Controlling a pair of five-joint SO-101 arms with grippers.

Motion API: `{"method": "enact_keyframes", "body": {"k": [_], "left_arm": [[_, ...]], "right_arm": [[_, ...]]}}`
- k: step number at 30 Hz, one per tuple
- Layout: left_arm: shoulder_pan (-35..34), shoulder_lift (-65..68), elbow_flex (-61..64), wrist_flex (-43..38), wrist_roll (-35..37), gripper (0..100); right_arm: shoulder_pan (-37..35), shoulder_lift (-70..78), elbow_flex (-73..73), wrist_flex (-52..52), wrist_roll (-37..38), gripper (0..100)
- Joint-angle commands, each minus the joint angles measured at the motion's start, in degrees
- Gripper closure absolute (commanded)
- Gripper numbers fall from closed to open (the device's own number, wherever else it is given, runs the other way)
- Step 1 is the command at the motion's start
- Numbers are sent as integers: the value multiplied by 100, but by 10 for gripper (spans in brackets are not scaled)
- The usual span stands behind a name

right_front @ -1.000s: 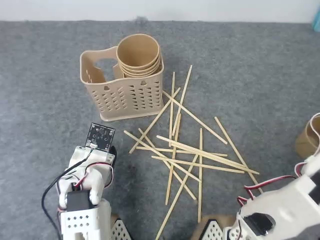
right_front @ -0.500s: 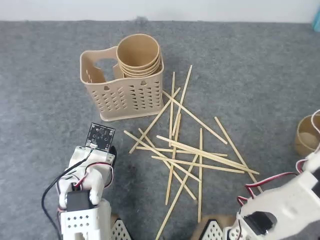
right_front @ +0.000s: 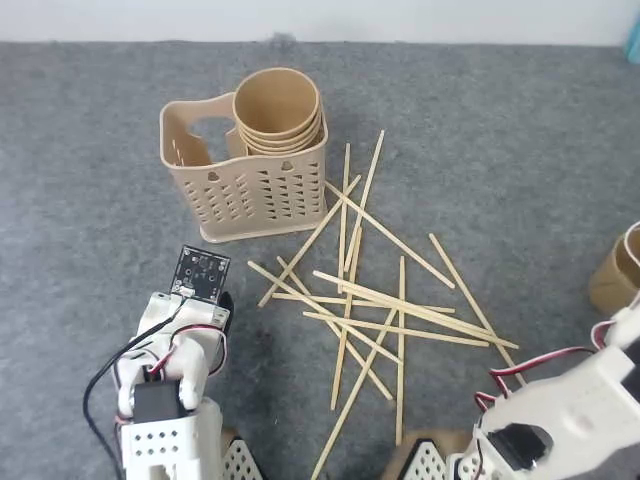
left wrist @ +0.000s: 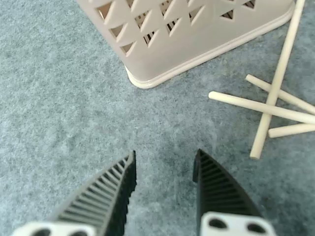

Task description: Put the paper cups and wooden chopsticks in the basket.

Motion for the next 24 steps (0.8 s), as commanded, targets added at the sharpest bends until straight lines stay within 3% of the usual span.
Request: {"method": "enact_keyframes", "body": {"k": [1, 5, 12, 20, 22, 24], "left_arm": [[-53, -105, -31, -35, -70, 822], [-53, -105, -31, -35, -70, 822], [-53, -105, -31, -35, -70, 822], [-53, -105, -31, -35, -70, 822], [-53, -105, -31, -35, -70, 822], [-53, -105, -31, -35, -70, 822]], "right_arm": [[66, -497, -273, 180, -70, 907], [57, -505, -325, 31, -79, 827], [92, -295, -273, -875, -431, 825], [-31, 954, -273, -1464, -730, 829], [-22, 1130, -290, -1569, -756, 879], [-13, 1103, -290, -1657, -941, 990]]}}
